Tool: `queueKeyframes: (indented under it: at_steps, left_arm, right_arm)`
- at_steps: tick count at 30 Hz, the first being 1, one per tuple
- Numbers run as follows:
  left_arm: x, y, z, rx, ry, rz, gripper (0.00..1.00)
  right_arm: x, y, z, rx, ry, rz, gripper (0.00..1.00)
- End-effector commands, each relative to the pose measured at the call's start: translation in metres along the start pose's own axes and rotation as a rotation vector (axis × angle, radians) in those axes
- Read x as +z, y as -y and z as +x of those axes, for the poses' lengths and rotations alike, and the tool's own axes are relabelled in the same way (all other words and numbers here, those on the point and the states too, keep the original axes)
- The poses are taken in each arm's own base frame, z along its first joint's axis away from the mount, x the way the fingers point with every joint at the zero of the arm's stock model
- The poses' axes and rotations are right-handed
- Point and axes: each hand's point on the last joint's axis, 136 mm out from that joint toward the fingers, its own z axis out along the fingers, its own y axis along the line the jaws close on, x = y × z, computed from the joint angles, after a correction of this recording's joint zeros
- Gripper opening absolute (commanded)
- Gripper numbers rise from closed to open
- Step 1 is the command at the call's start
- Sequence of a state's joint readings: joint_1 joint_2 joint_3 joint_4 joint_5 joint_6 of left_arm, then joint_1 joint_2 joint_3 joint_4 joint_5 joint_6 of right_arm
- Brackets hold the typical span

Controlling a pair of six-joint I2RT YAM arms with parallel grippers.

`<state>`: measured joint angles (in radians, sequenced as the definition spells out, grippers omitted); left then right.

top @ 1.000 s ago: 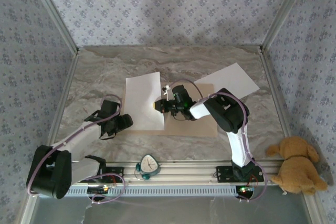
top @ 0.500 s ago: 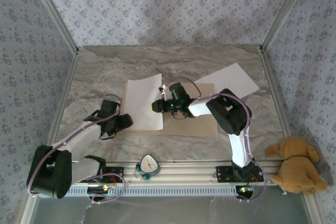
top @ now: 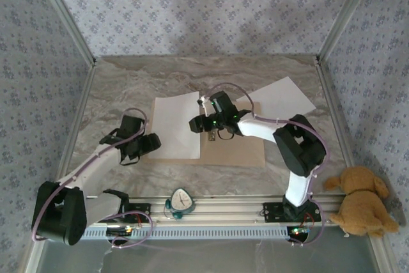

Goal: Put the files into the folder

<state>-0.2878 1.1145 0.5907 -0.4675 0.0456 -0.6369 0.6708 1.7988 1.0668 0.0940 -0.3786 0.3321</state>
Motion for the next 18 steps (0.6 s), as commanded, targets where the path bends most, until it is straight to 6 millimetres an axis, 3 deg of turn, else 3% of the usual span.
queueKeyframes:
  at_steps: [1,6,10,18]
  left_arm:
    - [-0.018,0.014,-0.022,0.073,0.054,0.011,0.77]
    - [-0.029,0.058,-0.044,0.205,0.086,0.065,0.77]
    - [-0.023,0.096,-0.053,0.315,0.085,0.071,0.78]
    - [0.034,0.145,-0.055,0.469,-0.007,-0.029,0.81]
  right_arm:
    - [-0.021,0.022,0.004,0.029,0.023,0.099,0.56]
    - [-0.042,0.059,0.005,0.174,0.128,0.211,0.57]
    - [-0.05,0.09,0.017,0.287,0.16,0.318,0.56]
    - [-0.048,0.12,0.041,0.42,0.181,0.399,0.56]
